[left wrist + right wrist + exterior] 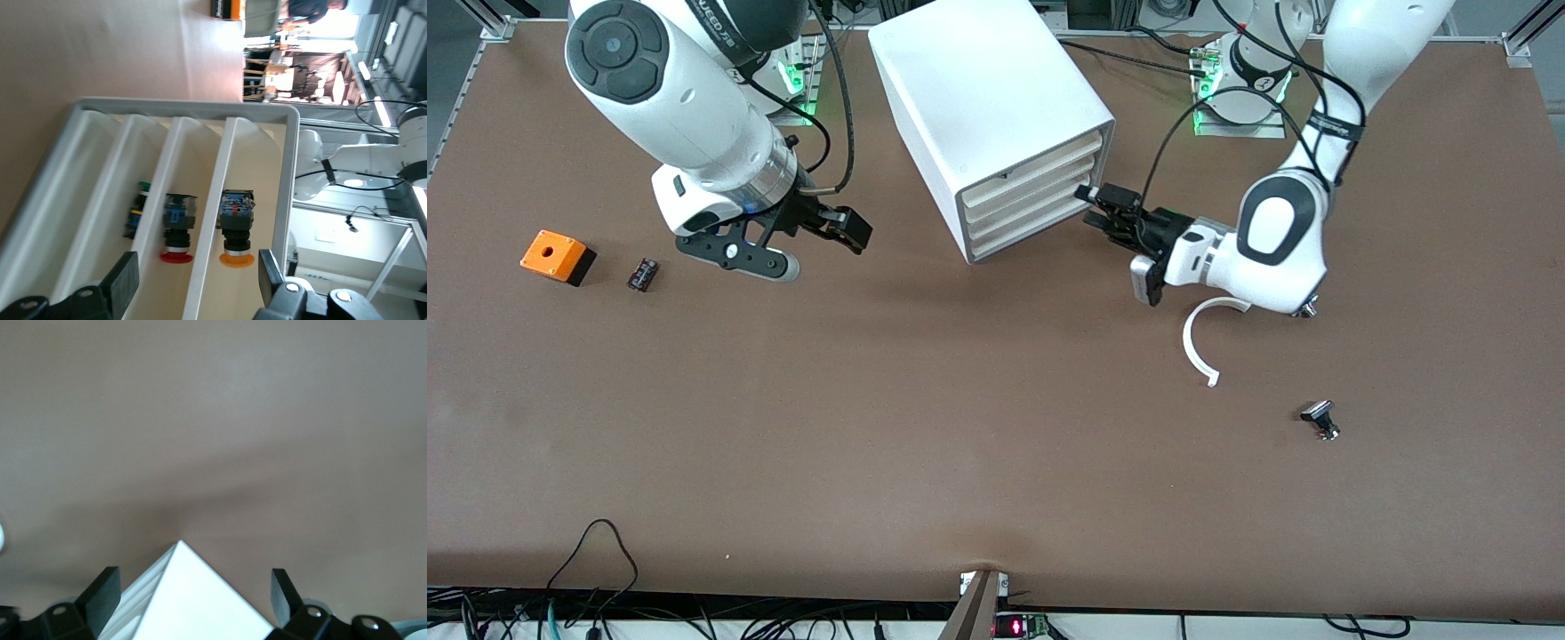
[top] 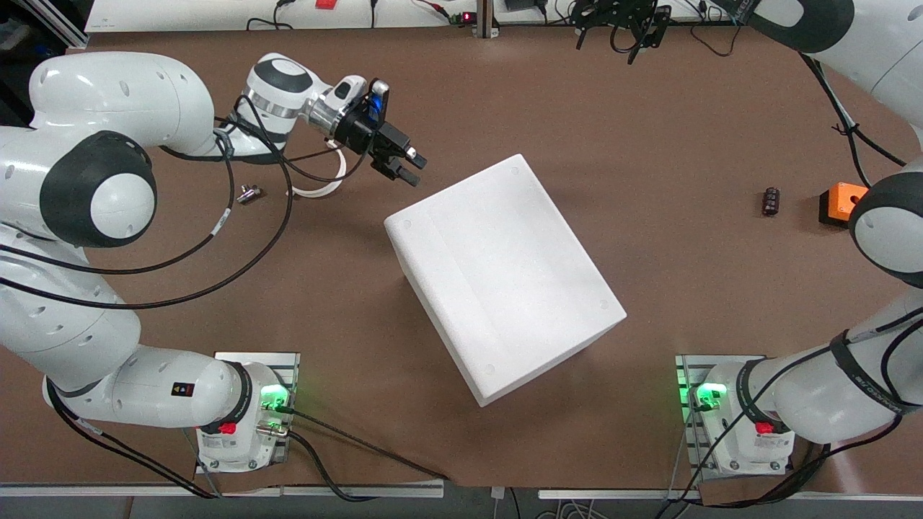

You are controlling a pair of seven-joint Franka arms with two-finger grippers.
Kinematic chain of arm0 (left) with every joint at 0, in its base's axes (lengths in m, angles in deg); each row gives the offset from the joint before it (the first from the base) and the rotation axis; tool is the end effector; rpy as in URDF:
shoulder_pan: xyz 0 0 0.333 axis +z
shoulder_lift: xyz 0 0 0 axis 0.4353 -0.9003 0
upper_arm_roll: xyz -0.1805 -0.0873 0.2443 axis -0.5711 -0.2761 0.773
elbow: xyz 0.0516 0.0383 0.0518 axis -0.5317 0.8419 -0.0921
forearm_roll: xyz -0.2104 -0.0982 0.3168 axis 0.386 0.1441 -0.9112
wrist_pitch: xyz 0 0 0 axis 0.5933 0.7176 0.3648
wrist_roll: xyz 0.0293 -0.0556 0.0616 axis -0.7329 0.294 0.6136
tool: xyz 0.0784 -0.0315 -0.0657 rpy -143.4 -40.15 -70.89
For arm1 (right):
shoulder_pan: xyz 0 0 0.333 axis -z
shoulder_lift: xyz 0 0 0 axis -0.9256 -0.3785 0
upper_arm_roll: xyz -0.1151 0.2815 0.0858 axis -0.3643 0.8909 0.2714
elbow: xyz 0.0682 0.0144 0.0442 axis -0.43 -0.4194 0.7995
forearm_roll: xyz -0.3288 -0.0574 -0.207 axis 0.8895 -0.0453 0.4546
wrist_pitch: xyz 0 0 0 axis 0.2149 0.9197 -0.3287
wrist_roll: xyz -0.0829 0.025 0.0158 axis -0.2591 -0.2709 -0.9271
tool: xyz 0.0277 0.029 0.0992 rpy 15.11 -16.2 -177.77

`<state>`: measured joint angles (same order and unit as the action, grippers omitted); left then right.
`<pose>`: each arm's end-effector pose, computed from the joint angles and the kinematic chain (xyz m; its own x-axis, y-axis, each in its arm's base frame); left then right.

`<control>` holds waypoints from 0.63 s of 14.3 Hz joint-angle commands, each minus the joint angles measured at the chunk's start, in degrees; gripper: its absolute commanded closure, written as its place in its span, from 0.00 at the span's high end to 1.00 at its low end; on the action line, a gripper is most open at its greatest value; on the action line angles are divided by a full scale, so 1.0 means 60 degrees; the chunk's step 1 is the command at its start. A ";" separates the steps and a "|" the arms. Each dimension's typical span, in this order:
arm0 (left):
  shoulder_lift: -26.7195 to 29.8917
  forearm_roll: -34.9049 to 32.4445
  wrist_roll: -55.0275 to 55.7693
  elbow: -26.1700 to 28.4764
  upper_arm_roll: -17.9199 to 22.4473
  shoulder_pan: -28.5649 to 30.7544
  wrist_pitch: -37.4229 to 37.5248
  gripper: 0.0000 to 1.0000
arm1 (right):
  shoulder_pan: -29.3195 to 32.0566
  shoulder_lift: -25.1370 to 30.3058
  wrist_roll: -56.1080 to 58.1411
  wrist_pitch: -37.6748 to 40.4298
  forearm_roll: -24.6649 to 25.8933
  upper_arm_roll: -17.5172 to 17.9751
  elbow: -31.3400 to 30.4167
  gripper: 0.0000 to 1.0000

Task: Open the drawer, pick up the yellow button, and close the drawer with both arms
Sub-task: 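Pull the drawer open with the left gripper while the right gripper reaches in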

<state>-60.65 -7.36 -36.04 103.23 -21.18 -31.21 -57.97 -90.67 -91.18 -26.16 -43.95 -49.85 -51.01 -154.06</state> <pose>0.4834 -0.2532 0.2717 0.8646 -0.4933 -0.0959 -0.0355 -0.2503 0.9675 0.5686 0.3090 0.5542 0.9442 -0.3059 -0.1223 -0.3186 -0.9424 -0.1020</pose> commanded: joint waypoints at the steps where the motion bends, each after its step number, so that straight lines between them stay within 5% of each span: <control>1: 0.0631 0.0481 -0.0700 0.1061 -0.0248 0.0037 -0.0301 0.77 | -0.0151 -0.0298 -0.0404 -0.0325 -0.0845 -0.0069 0.0419 1.00; 9: 0.0660 0.0555 -0.1871 0.1633 -0.0922 0.0081 -0.0242 0.41 | -0.1176 -0.1146 -0.2336 -0.0400 -0.0891 -0.0084 0.1266 1.00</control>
<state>-58.70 -5.69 -43.16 110.52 -25.60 -31.18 -58.89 -95.61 -95.19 -36.47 -46.45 -54.17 -50.98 -150.58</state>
